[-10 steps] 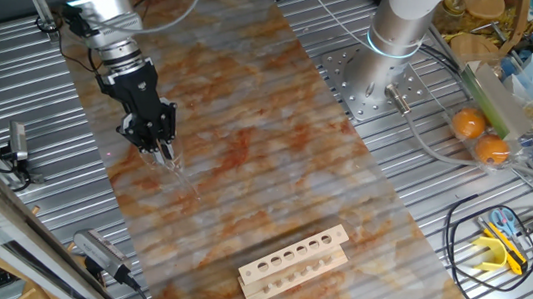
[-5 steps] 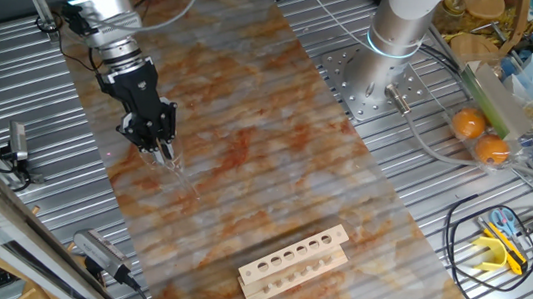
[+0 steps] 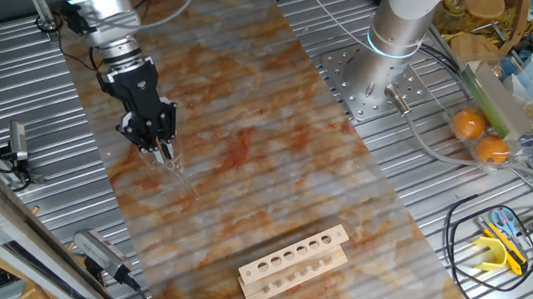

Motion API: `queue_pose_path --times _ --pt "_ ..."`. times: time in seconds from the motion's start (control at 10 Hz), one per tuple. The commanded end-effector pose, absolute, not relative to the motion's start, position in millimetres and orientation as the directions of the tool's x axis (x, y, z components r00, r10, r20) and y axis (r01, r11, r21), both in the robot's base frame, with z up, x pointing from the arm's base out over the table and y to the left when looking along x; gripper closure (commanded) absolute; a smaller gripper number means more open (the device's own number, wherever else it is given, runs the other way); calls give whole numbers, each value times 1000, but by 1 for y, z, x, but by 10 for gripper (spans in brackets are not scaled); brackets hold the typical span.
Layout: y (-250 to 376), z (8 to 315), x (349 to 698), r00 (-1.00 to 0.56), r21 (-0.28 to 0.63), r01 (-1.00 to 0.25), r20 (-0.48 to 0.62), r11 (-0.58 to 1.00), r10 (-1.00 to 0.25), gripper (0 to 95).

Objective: Pour out the test tube

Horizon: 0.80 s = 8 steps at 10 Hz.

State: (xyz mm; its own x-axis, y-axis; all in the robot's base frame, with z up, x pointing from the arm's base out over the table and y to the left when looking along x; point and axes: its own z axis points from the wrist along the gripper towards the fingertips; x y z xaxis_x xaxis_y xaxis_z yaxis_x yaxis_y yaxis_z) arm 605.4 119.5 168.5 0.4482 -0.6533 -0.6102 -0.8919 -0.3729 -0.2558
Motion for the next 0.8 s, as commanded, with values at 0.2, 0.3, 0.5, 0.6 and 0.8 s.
queue_pose_path --times 0.2,0.3,0.5,0.6,0.8 --pt "120 169 605 433 -250 -900 -619 -357 -656 950" --pt "119 169 605 427 -251 -902 -625 -350 -653 950" --pt "119 169 605 420 -250 -906 -633 -341 -651 950" --pt "119 169 605 418 -251 -907 -635 -339 -650 950" --pt "119 169 605 416 -252 -908 -639 -335 -647 950"
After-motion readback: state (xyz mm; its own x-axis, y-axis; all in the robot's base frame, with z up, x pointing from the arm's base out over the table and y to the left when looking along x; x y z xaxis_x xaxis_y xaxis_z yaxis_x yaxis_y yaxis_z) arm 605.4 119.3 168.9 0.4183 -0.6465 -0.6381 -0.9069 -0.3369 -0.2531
